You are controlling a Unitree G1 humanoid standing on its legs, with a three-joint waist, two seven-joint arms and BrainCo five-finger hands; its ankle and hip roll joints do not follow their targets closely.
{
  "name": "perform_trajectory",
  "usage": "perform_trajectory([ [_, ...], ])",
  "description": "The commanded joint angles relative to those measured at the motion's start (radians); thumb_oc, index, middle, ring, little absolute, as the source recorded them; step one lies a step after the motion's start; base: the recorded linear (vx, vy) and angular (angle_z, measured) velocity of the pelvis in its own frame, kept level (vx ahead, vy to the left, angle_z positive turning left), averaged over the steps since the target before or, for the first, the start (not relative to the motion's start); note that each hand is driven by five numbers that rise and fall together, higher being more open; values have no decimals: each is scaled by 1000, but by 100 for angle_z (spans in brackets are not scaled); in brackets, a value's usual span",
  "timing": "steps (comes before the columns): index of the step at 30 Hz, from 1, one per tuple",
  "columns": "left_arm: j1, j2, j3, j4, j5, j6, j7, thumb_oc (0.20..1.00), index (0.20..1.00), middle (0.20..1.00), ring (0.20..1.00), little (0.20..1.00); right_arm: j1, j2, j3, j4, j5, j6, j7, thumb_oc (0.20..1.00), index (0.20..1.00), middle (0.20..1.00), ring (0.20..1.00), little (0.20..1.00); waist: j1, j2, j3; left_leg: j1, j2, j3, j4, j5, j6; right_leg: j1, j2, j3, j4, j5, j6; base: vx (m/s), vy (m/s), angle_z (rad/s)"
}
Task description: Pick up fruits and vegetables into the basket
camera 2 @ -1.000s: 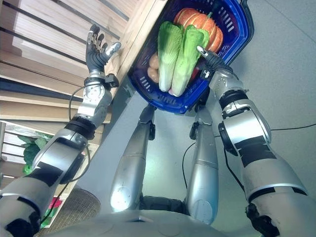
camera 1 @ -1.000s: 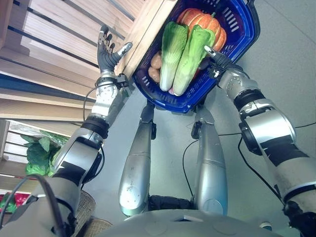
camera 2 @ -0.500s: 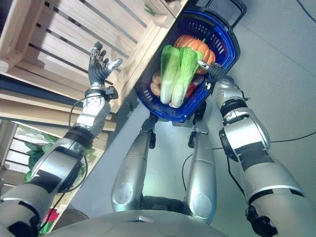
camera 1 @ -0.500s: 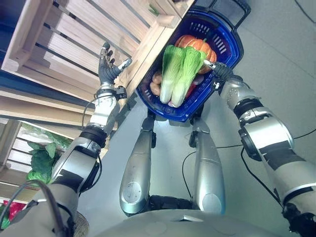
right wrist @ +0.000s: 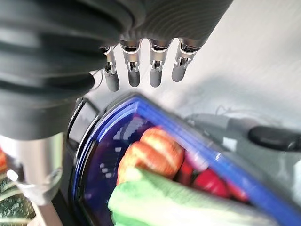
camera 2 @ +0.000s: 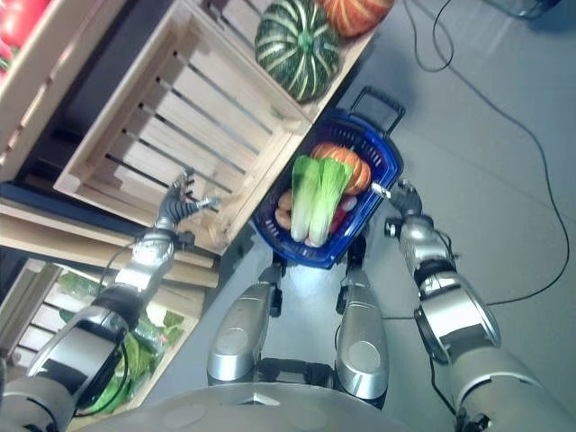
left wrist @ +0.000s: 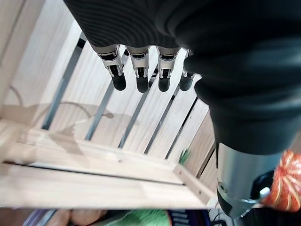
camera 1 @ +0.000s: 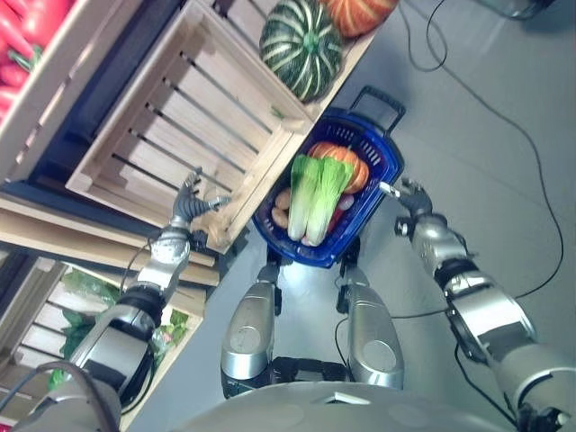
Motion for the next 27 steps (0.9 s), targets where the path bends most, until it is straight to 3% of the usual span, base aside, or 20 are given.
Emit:
perform_trajectory([
  [1, 61, -34, 34, 129, 100, -17, -84, 1000, 1000, 1000, 1000, 1000, 134, 5, -16, 18, -82, -51, 41, 1000, 1000, 1000, 1000, 1000, -27, -31, -165, 6, -45, 25, 40, -88, 11, 77, -10, -36, 42, -88, 59, 222, 22, -8],
  [8, 173, -89, 48, 291, 189, 14, -174, 1000, 1000, 1000, 1000, 1000, 268, 56, -55, 81, -194, 20, 66, 1000, 1000, 1000, 1000, 1000, -48, -42, -270, 112, -27, 48, 13, -119, 14, 167, -7, -21, 6, -93, 73, 138, 13, -16],
  [17, 215, -125, 100, 422, 263, 105, -215, 1000, 1000, 1000, 1000, 1000, 333, 94, -75, 186, -294, 121, 131, 1000, 1000, 1000, 1000, 1000, -66, -57, -305, 174, -11, 69, 2, -151, 11, 222, -5, -10, -8, -108, 80, 53, 4, -9],
  [22, 213, -138, 96, 434, 227, 113, -238, 1000, 1000, 1000, 1000, 1000, 339, 100, -73, 227, -322, 186, 162, 1000, 1000, 1000, 1000, 1000, -70, -60, -313, 194, -4, 72, 2, -166, 11, 244, -6, -10, -18, -114, 80, 14, 4, -5],
  [27, 206, -142, 116, 436, 171, 137, -271, 1000, 1000, 1000, 1000, 1000, 339, 104, -72, 235, -325, 197, 169, 1000, 1000, 1000, 1000, 1000, -68, -62, -320, 199, 1, 71, 2, -168, 7, 252, -7, -10, -21, -116, 79, 0, 0, 0],
])
